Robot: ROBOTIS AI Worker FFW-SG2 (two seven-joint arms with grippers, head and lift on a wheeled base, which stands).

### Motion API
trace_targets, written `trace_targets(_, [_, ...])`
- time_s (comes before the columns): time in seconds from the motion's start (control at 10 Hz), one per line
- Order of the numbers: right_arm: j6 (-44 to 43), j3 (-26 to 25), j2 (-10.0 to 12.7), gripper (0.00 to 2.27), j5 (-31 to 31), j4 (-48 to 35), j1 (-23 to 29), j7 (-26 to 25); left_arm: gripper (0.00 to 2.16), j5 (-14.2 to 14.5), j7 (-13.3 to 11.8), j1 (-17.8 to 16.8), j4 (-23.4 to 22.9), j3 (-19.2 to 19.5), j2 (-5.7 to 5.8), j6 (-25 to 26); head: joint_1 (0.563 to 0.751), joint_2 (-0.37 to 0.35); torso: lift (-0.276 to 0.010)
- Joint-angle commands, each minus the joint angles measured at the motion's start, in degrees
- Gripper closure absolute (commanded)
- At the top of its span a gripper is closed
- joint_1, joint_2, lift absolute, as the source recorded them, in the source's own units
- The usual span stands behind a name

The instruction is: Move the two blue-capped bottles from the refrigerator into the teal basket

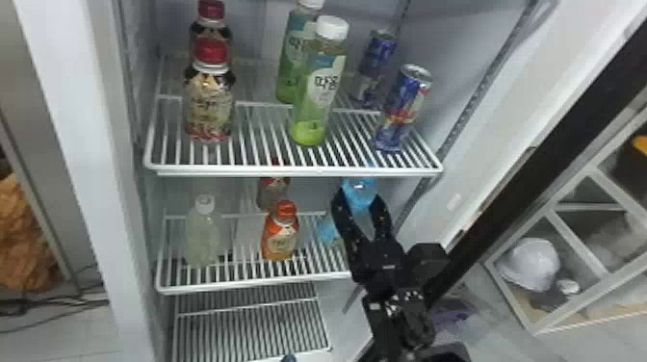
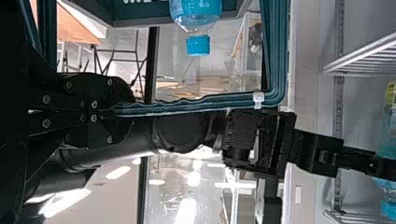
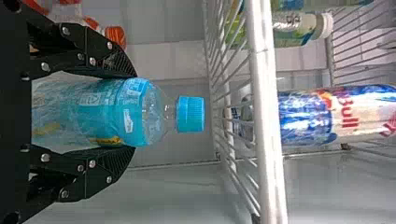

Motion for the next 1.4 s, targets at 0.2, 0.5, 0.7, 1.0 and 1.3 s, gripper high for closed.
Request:
trace_targets(0.2, [3.8, -1.4, 0.4, 0.64, -1.7, -10.8, 9.1, 1.8, 1.17, 0.0, 0.0, 0.1, 0.0, 0.2, 0.08, 0.0, 0.695, -0.350, -0.136])
trace_targets(0.5, [7.7, -3.8, 1.2, 0.64, -2.6, -19.6, 15.8, 3.4, 1.17, 0.0, -0.1, 0.1, 0.0, 0.1, 0.08, 0.1, 0.695, -0.350, -0.136])
trace_targets(0.7, [10.0, -5.2, 1.7, 0.64, -3.2, -25.7, 21.0, 4.3, 1.17, 0.0, -0.1, 0.3, 0.0, 0.2, 0.08, 0.1, 0.695, -0.350, -0.136])
trace_targets(1.0, [14.0, -6.7, 2.9, 0.64, -4.5, -33.8, 28.2, 6.1, 1.17, 0.0, -0.1, 0.3, -0.1, 0.2, 0.08, 0.1, 0.695, -0.350, -0.136])
trace_targets(1.3, [15.7, -8.4, 4.1, 0.64, -4.8, -40.5, 35.1, 7.0, 1.17, -0.1, -0.2, 0.3, 0.0, 0.2, 0.08, 0.1, 0.695, -0.350, -0.136])
